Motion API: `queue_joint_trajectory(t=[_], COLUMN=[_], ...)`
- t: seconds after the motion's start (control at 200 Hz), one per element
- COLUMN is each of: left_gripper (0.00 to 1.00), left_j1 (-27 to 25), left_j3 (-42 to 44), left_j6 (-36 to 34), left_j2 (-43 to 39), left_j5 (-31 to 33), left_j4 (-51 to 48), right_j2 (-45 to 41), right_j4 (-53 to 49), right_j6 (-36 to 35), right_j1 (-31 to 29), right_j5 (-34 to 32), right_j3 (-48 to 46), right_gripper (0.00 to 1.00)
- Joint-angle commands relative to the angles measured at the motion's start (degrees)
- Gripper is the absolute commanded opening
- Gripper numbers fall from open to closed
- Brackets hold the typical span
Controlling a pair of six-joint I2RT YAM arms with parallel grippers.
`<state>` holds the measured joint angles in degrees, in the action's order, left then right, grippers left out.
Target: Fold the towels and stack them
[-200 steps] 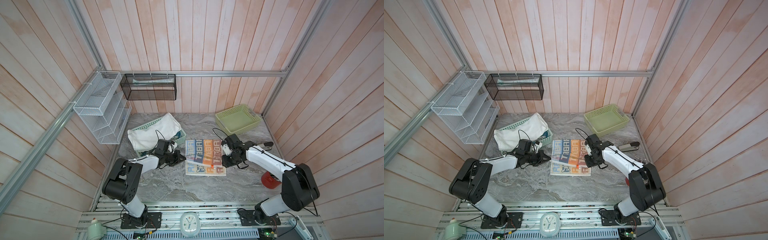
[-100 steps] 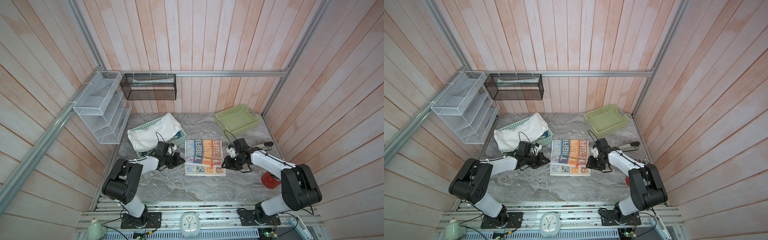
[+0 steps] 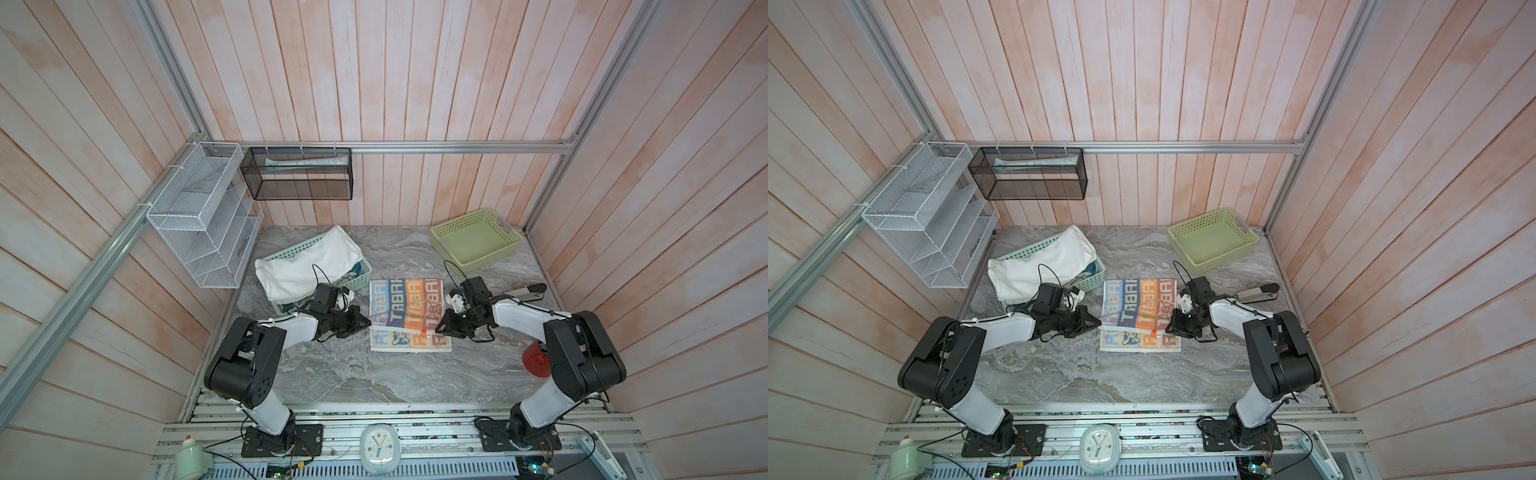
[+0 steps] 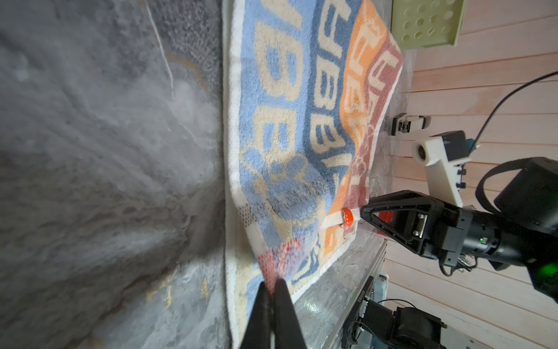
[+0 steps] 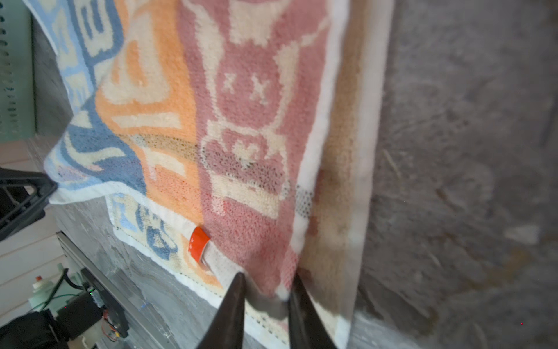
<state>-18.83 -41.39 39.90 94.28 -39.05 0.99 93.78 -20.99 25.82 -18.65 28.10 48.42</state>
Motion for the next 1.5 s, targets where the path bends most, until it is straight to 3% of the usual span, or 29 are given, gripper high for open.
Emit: queue_joint_trajectory(t=[0.0, 0.065, 0.305, 0.465, 0.635, 0.85, 0.96, 1.07, 1.18, 1.295, 1.495], left_gripper=[0.00, 0.00, 0.00, 0.00, 0.00, 0.00, 0.25, 0.39, 0.39, 0.34, 0.30], left_j1=[-0.2, -0.2, -0.2, -1.4, -4.5, -4.7, -4.9, -4.8, -4.8, -5.5, -9.1], left_j3=[-0.6, -1.4, -7.2, -6.2, 1.0, 6.5, 5.8, 3.5, -0.1, -3.1, -7.5], left_j6=[-1.9, -2.3, -5.7, -6.0, -1.7, 0.2, -0.3, -2.5, -4.8, -5.7, -6.6], left_j2=[-0.4, -0.7, -5.9, -10.0, -10.3, -7.1, -6.9, -9.0, -9.6, -7.5, -4.7], left_j5=[-0.8, -1.1, -0.6, 0.1, 0.9, 1.4, 3.0, 6.3, 9.7, 9.2, 11.7], left_j4=[-1.0, -2.3, -12.4, -16.5, -12.1, -6.4, -9.1, -14.4, -18.2, -18.1, -19.7], right_j2=[0.6, -0.1, -7.3, -13.2, -16.3, -11.0, -10.1, -11.7, -11.7, -9.8, -2.7], right_j4=[0.0, -1.0, -8.7, -14.8, -12.7, -9.0, -11.4, -15.1, -16.8, -15.4, -13.1], right_j6=[-0.2, -0.5, -2.5, -3.1, -1.0, -1.3, -2.7, -3.6, -4.6, -5.1, -4.9], right_j1=[0.3, 0.4, 2.4, 3.4, 3.3, 2.9, 2.4, 2.4, 2.4, 1.4, -5.5], right_j5=[0.5, 0.5, 0.1, -0.3, 0.1, 0.5, -1.1, -6.4, -10.2, -10.3, -10.0], right_j3=[2.5, 3.2, 5.7, 3.9, -4.7, -7.8, -6.0, -2.8, 1.0, 3.5, 7.7], right_gripper=[0.09, 0.00, 0.00, 0.00, 0.00, 0.00, 0.28, 0.40, 0.42, 0.41, 0.38])
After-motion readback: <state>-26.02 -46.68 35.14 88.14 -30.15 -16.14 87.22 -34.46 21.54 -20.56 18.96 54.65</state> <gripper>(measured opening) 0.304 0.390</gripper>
